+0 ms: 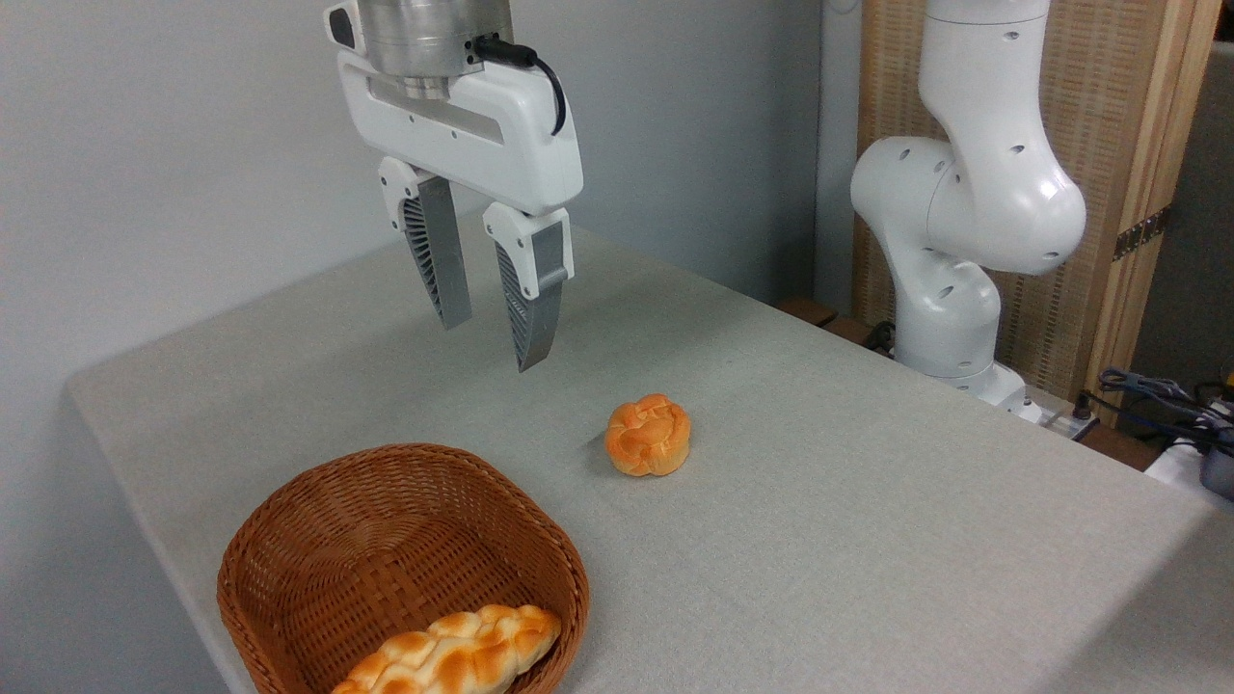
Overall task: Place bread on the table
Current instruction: 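Move the open gripper over the wicker basket and lower toward the braided roll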
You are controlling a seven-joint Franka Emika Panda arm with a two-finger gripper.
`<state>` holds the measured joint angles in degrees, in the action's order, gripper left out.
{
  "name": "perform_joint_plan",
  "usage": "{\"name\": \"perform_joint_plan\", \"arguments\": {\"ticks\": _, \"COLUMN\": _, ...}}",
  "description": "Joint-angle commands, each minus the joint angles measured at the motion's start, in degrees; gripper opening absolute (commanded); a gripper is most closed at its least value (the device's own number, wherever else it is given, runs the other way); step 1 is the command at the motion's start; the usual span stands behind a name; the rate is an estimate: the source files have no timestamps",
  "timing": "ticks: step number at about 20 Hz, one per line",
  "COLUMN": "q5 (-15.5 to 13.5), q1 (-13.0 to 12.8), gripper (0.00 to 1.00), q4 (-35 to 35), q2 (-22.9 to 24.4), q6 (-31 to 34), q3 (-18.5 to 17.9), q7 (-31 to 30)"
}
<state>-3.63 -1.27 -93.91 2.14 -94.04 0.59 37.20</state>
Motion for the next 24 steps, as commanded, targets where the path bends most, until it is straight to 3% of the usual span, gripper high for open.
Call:
{"name": "perform_joint_plan", "arguments": {"ticks": 1, "q5": -0.93, "q1": 0.57, "gripper": 1.00, "q4": 1.45, "q2": -0.47, "q6": 1.75, "q3": -0.49, "q7": 0.42}}
{"name": "perform_joint_plan", "arguments": {"ticks": 9, "q5": -0.76, "q1": 0.74, "gripper": 1.00, "q4": 1.36, "q2": -1.43, "q6": 0.52, "q3": -0.50, "q7": 0.16}}
{"name": "perform_joint_plan", "arguments": {"ticks": 17, "q5": 0.03, "q1": 2.76, "gripper": 1.00, "q4": -3.21, "q2": -3.10, "q6": -13.79, "q3": -0.50, "q7": 0.42}}
{"name": "perform_joint_plan", "arguments": {"ticks": 20, "q5": 5.63, "q1": 2.76, "gripper": 1.00, "q4": -3.21, "q2": -6.79, "q6": -16.26, "q3": -0.41, "q7": 0.07}}
{"name": "perform_joint_plan", "arguments": {"ticks": 24, "q5": 9.51, "q1": 2.76, "gripper": 1.00, "q4": -3.30, "q2": -9.43, "q6": -18.19, "q3": -0.06, "q7": 1.03}}
